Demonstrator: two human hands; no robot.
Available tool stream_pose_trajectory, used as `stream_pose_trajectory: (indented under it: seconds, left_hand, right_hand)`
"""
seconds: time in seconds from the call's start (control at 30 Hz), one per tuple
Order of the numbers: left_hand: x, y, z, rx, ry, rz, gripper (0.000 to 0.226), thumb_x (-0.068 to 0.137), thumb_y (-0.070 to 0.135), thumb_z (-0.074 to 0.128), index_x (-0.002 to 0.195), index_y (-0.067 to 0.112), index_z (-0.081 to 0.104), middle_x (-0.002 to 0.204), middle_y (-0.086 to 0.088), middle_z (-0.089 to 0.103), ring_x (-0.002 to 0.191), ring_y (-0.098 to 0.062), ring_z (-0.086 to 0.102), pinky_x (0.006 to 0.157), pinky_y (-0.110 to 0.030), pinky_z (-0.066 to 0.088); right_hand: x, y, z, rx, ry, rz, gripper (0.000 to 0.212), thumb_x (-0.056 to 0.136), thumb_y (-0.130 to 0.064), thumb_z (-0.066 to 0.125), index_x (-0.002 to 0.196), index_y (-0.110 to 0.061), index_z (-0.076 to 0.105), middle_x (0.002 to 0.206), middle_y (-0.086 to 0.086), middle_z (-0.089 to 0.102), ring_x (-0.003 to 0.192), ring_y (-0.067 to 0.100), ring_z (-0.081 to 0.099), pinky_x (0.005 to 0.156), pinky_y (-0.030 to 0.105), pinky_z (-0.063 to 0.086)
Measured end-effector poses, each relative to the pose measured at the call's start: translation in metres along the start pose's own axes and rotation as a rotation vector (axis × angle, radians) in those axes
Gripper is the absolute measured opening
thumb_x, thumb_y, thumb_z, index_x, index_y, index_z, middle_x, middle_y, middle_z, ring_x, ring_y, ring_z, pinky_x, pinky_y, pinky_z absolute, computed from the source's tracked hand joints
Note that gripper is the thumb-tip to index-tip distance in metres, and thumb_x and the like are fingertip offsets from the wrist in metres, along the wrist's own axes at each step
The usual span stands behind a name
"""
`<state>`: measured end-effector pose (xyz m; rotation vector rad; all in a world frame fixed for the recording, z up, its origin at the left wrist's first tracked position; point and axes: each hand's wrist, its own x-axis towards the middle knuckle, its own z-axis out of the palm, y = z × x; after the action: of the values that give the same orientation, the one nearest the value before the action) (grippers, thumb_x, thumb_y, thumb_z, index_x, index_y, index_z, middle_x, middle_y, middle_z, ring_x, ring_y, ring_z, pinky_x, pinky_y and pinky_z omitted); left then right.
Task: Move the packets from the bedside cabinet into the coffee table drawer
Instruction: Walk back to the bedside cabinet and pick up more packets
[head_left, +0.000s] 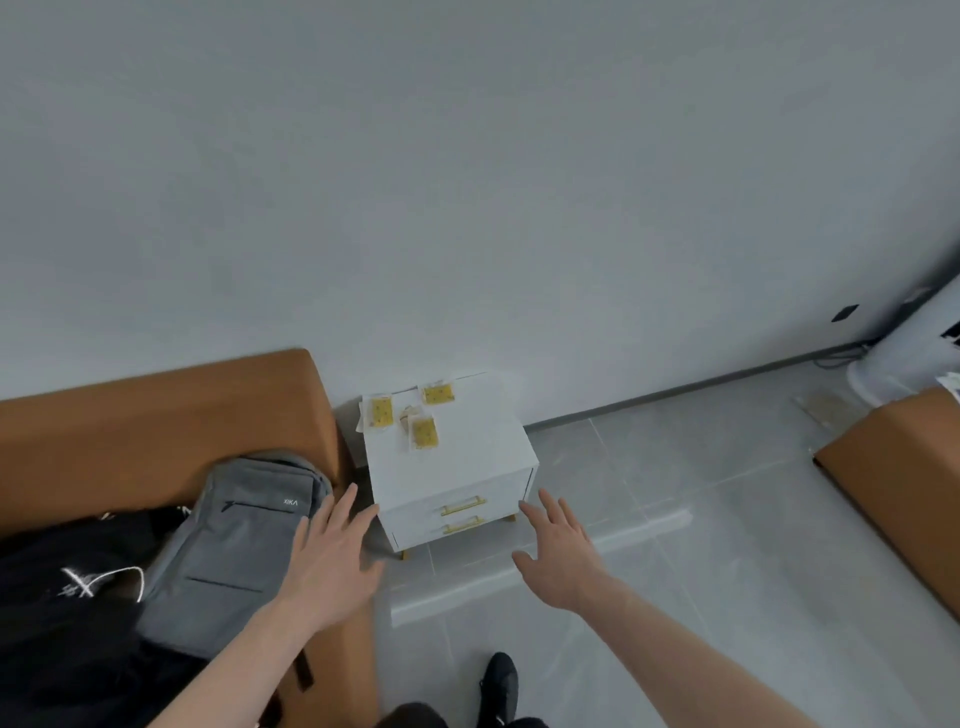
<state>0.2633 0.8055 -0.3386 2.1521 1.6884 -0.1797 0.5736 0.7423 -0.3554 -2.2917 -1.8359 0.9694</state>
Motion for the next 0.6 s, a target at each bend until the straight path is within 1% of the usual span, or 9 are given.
stream_pose_trajectory:
  seconds: [0.07,0.13,0.2,0.3,0.47,0.6]
  left_hand:
    - [0.025,0.003,-0.009,-0.018,0.012,-0.026,0.074,0.099,0.050,0.050,0.163,0.035,0.017,0.173,0.002,-0.009,0.160,-0.025,-0.009,0.130,-0.049,0.003]
    - [0.037,0.001,-0.014,-0.029,-0.021,-0.067,0.073,0.100,0.050,0.050,0.163,0.034,0.017,0.174,0.002,-0.009,0.160,-0.025,-0.008,0.130,-0.048,0.003]
    - [0.053,-0.008,-0.012,-0.074,-0.007,-0.094,0.071,0.101,0.051,0.048,0.163,0.034,0.019,0.173,0.004,-0.008,0.160,-0.024,-0.008,0.130,-0.047,0.004]
    - [0.086,-0.022,-0.012,-0.100,-0.045,-0.134,0.069,0.101,0.050,0.047,0.163,0.034,0.021,0.174,0.005,-0.006,0.160,-0.024,-0.006,0.130,-0.046,0.006]
    - [0.162,-0.047,-0.020,-0.137,-0.121,-0.155,0.072,0.099,0.050,0.051,0.163,0.033,0.022,0.174,0.004,-0.002,0.160,-0.025,0.001,0.129,-0.044,0.011]
    - [0.240,-0.073,-0.027,-0.161,-0.196,-0.170,0.072,0.097,0.048,0.054,0.161,0.032,0.026,0.173,0.003,0.006,0.159,-0.025,0.007,0.127,-0.044,0.016]
  right_hand:
    - [0.039,-0.003,-0.017,-0.046,-0.031,-0.026,0.076,0.103,-0.041,0.052,0.166,-0.027,0.012,0.175,-0.001,-0.005,0.161,0.029,-0.005,0.130,0.047,0.011]
    - [0.065,-0.010,-0.024,-0.049,-0.090,-0.025,0.076,0.103,-0.041,0.053,0.166,-0.027,0.012,0.175,-0.002,-0.006,0.161,0.029,-0.005,0.130,0.047,0.011]
    - [0.092,-0.020,-0.026,-0.008,-0.090,-0.070,0.076,0.102,-0.042,0.054,0.166,-0.029,0.014,0.175,-0.004,-0.005,0.161,0.027,-0.006,0.131,0.044,0.011]
    - [0.135,-0.034,-0.033,0.014,-0.107,-0.096,0.076,0.101,-0.041,0.055,0.165,-0.031,0.015,0.175,-0.006,-0.003,0.161,0.025,-0.005,0.130,0.041,0.011]
    - [0.200,-0.047,-0.034,0.033,-0.143,-0.043,0.074,0.102,-0.040,0.056,0.165,-0.028,0.018,0.175,-0.002,0.002,0.161,0.027,0.001,0.130,0.042,0.014]
    - [0.251,-0.060,-0.027,0.079,-0.175,0.048,0.072,0.103,-0.039,0.056,0.164,-0.026,0.021,0.174,0.000,0.006,0.160,0.024,0.007,0.129,0.037,0.017]
